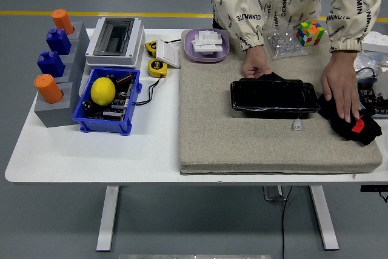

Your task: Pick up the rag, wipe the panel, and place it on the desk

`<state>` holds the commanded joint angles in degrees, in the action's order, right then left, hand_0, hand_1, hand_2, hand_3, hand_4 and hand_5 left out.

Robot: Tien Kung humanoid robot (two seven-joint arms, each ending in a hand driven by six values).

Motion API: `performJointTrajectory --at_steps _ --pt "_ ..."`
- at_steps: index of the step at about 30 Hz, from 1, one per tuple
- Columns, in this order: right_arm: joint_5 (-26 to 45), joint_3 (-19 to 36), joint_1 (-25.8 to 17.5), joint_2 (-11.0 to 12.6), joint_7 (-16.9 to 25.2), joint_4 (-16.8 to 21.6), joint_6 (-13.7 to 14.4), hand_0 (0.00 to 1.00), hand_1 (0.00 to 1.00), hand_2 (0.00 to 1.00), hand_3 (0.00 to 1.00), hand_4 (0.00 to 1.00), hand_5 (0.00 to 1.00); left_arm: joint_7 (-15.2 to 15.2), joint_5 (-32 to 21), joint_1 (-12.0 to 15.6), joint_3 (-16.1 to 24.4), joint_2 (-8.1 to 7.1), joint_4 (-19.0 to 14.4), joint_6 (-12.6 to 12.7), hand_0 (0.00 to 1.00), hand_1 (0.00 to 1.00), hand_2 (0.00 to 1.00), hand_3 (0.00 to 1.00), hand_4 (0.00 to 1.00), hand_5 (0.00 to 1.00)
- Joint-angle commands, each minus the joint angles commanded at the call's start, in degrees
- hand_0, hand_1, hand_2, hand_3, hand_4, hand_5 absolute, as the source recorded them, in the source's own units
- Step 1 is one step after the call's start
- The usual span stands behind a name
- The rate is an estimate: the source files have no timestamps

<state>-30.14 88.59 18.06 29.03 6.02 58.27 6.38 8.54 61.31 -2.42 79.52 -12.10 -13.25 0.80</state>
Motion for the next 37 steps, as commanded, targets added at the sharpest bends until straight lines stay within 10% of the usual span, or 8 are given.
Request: performJointTrajectory --at_steps 24,37 --pt "-0.2 -1.0 0.4 0.1 -1.3 0.1 -0.5 0.599 0.601 0.682 0.666 0.998 0.666 0.0 0.1 -0.2 0.4 0.11 0.0 0.0 0.603 0.636 0.636 0.562 0.631 0.448" --pt "-6.9 -6.7 1.6 0.7 -6.0 2.8 -6.3 0.595 0.597 0.677 0.642 0.998 0.664 0.0 0.1 -0.2 0.4 0.15 0.1 0.0 0.603 0.636 0.637 0.56 0.631 0.448"
